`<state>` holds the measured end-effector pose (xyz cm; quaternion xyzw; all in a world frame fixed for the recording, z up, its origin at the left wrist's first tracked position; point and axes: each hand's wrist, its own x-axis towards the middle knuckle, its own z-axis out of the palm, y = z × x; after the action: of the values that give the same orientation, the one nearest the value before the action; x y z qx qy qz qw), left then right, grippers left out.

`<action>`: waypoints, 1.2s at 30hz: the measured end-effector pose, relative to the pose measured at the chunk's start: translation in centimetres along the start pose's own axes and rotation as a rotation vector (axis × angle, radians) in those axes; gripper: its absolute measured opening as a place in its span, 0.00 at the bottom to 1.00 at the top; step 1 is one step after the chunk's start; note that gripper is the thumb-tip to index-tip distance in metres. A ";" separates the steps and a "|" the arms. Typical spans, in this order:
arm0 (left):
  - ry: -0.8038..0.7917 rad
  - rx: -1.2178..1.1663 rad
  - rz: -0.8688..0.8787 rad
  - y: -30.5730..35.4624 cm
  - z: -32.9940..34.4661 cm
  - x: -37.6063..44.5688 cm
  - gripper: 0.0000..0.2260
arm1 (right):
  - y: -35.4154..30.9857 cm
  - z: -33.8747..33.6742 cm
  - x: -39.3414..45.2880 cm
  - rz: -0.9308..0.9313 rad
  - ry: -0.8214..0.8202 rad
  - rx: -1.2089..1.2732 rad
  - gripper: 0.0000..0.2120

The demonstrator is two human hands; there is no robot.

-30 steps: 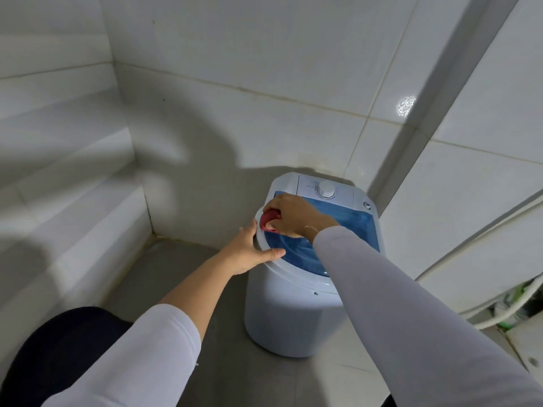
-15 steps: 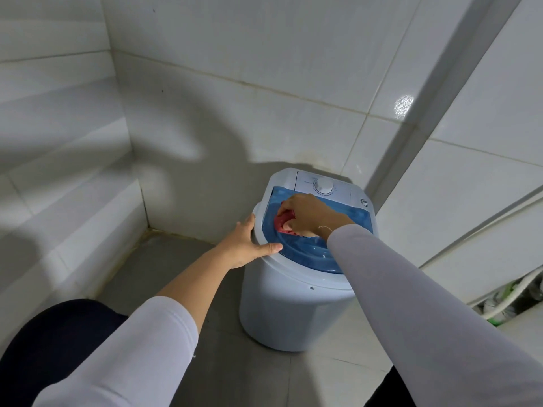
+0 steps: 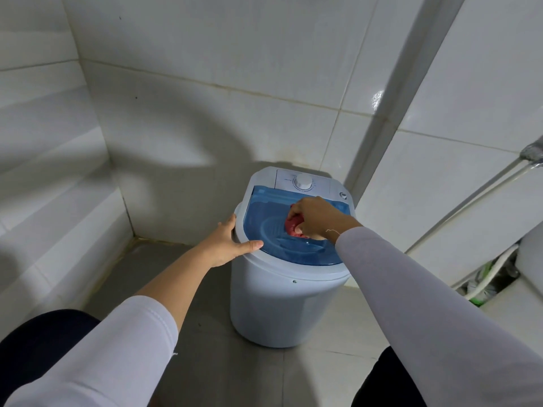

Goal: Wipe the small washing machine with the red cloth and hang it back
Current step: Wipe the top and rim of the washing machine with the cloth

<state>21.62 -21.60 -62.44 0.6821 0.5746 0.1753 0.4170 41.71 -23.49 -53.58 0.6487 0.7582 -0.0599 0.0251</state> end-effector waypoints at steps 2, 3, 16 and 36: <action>-0.007 -0.009 -0.005 0.0 -0.1 0.0 0.49 | 0.8 -0.1 -0.7 0.021 0.002 0.005 0.17; -0.010 -0.012 -0.010 0.1 -0.1 -0.1 0.50 | 1.3 -0.1 -1.0 0.031 0.003 0.009 0.17; -0.048 -0.011 -0.047 0.5 -0.6 -0.7 0.63 | 5.4 -0.2 -4.3 0.148 -0.010 0.093 0.14; 0.017 -0.068 -0.088 1.7 -1.4 -0.4 0.33 | 5.6 -3.6 -5.5 0.223 0.024 0.113 0.16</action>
<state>21.58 -21.45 -60.18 0.6398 0.6015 0.1821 0.4424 48.23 -27.57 -49.70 0.7302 0.6769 -0.0916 -0.0140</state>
